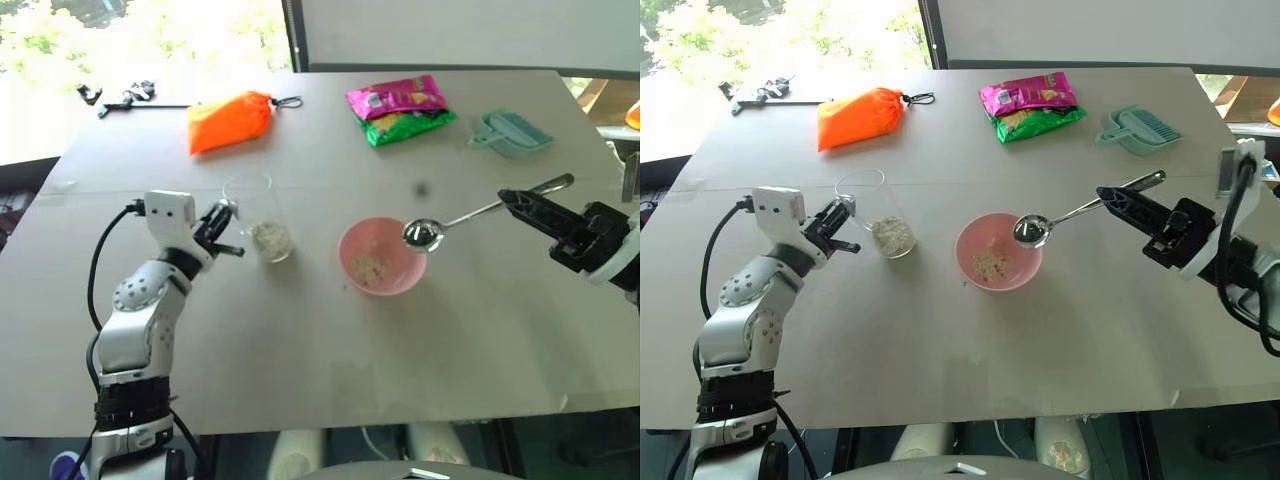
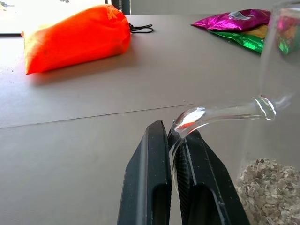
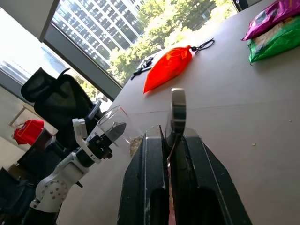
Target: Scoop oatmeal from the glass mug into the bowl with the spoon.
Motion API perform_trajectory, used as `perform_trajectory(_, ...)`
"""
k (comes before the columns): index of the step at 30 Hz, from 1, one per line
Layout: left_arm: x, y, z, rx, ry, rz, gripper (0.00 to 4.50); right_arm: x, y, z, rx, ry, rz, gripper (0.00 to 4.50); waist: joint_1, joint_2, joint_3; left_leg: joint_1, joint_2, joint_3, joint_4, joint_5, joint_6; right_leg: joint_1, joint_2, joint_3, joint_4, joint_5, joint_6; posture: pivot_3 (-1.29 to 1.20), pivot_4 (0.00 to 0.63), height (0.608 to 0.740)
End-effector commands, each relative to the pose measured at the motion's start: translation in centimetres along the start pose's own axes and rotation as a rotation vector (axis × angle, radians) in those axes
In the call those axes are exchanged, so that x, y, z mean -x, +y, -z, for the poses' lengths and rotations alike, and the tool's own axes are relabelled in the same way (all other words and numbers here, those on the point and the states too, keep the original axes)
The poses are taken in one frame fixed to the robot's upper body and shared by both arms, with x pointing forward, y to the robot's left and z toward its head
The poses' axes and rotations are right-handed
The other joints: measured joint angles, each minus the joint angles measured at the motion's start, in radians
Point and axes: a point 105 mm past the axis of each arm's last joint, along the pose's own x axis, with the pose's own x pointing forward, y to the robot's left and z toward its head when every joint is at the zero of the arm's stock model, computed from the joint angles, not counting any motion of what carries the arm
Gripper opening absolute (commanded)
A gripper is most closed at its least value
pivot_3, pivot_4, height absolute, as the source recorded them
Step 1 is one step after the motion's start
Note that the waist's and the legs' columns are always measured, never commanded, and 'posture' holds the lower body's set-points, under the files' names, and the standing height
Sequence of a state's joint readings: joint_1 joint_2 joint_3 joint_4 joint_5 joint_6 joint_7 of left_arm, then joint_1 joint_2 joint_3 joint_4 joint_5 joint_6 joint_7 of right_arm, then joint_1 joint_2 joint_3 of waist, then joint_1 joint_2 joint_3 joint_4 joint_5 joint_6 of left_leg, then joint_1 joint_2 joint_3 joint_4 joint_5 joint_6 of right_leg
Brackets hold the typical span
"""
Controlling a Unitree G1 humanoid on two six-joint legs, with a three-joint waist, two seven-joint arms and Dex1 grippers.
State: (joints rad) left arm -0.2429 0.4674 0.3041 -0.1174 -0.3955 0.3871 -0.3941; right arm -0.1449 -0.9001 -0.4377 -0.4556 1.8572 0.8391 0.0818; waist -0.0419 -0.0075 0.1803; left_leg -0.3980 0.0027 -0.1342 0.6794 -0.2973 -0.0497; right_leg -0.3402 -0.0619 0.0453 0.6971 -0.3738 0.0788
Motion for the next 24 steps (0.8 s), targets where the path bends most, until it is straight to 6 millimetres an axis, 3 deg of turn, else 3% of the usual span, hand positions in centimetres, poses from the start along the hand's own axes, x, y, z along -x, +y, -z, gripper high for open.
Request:
perform_trajectory(1,-0.6,-0.8,-4.1,-0.093,-0.138,0.043,0.03,-1.1,1.9,-1.1,0.051,-0.038,-0.081,0.0,0.0,0.0,0.0,0.0,0.0,0.0,0.001,0.0,0.0,0.0,0.0,0.0,0.0,0.0,0.0,0.0,0.15,0.74)
perform_trajectory(9,-3.4,-4.0,-8.4,-0.382,-0.281,0.181,0.03,-5.3,4.9,-3.7,0.142,-0.093,-0.199,0.0,-0.002,0.0,0.0,-0.001,0.0,-0.001,0.002,0.0,0.0,0.0,0.0,-0.001,0.001,0.0,0.0,0.0,0.15,0.74)
perform_trajectory(15,-5.5,-6.5,-8.9,-0.537,-0.349,0.296,0.03,-8.3,6.3,-5.5,0.236,-0.144,-0.212,0.0,-0.003,0.0,0.0,-0.003,-0.001,-0.001,0.002,0.0,0.0,-0.001,0.0,-0.001,0.0,0.0,0.0,0.0,0.15,0.74)
perform_trajectory(24,-6.5,-7.3,-9.2,-0.59,-0.412,0.332,0.03,-11.0,6.8,-4.6,0.415,-0.152,-0.181,0.0,-0.007,0.0,0.0,-0.004,-0.001,-0.003,0.002,0.0,0.0,-0.002,0.0,-0.003,0.0,0.0,0.0,0.0,0.15,0.74)
